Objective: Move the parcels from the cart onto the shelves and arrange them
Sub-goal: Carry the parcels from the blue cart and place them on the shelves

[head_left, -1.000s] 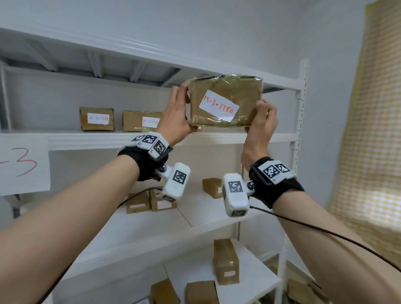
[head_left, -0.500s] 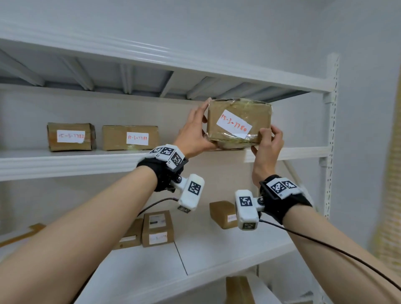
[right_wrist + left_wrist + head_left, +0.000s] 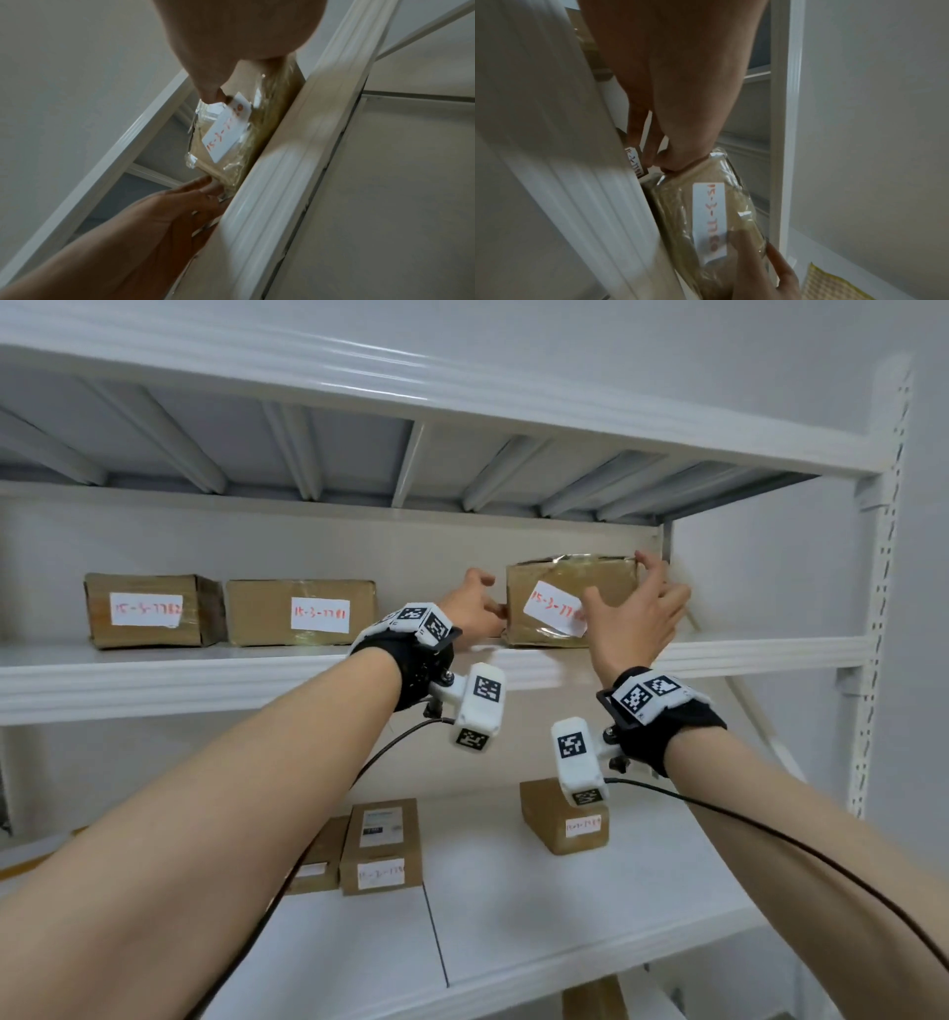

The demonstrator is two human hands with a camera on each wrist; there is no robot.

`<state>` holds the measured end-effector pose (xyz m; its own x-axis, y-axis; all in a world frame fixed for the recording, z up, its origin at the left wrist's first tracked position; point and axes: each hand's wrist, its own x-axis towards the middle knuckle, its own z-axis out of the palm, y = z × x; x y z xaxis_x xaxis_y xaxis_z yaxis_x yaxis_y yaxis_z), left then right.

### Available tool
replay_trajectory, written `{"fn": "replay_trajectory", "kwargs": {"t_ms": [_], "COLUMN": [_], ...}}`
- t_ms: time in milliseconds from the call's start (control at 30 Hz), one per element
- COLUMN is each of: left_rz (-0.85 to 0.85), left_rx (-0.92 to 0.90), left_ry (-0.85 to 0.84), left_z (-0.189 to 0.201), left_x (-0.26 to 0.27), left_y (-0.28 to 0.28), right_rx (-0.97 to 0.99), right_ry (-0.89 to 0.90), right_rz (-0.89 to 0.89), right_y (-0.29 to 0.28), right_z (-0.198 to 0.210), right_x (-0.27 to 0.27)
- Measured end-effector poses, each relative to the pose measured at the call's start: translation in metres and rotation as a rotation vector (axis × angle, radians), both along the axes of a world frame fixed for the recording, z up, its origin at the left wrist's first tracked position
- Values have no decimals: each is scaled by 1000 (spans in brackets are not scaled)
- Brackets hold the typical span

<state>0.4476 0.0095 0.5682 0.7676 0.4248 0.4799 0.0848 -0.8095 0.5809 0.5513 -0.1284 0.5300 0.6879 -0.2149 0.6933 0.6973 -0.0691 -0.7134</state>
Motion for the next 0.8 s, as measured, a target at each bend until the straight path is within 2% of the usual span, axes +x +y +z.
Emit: {"fn": "replay_trajectory", "kwargs": {"t_ms": [67,233,367,467,633,800], "left_rz": [-39,-24,-69,-78,-88,-40], "left_rx": [-82,2,-86,-85,-57,77], "left_ry": [39,90,50,43,131,211], "left_z": [-6,-10,-11,-14,-14,-11], "left_x": [7,16,16,16,17,23], "left_y": [1,6,13,10,9,19], "right_rx": [-34,-115,-190,-235,-322,-451], "right_ry": [2,11,14,60,176,122], "right_rz": [-26,-110,-187,-146,15,-92], "right_y": [8,25,34,42,46,52], "right_z": [-2,2,7,10,4,-6], "right_x": [8,21,29,37,54,56]}}
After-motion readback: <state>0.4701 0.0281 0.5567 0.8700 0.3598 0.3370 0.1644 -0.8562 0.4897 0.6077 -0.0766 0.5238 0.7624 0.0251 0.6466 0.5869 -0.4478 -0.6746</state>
